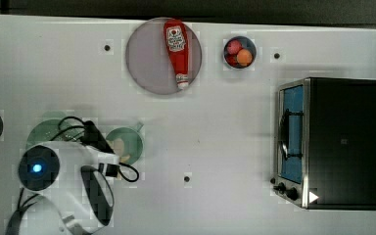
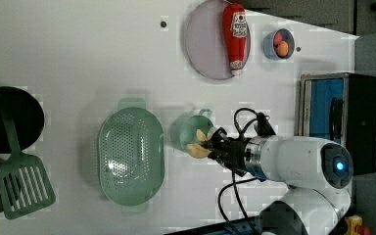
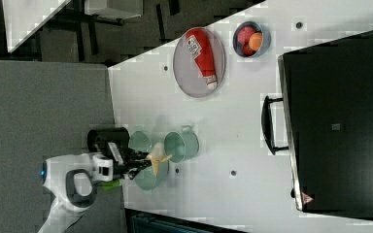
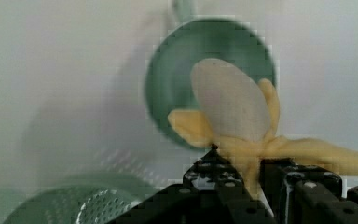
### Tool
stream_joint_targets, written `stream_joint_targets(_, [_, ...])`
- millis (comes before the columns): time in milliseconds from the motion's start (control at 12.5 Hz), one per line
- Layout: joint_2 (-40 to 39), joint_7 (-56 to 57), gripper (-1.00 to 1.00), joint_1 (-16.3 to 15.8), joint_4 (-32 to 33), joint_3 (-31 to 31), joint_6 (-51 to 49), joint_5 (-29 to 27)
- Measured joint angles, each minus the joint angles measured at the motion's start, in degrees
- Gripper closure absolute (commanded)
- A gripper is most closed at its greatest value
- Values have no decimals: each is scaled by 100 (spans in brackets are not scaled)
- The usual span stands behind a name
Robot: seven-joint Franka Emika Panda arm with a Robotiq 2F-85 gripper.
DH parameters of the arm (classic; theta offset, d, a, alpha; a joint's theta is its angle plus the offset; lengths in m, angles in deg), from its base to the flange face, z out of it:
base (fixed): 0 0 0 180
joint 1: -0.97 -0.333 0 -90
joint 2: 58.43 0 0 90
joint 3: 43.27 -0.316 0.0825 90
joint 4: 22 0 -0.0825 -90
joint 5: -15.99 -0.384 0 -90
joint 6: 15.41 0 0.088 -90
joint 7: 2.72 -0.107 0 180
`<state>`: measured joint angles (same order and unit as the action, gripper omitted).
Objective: Pick Banana and place it in mug.
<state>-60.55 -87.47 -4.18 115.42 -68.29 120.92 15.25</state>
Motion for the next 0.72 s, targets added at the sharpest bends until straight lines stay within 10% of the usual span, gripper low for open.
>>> stream_joint_targets(560, [-425,-347,-93,160,34,-46,403,94])
stream_joint_targets(720, [-366,-347,-100,109,34,10,534,44])
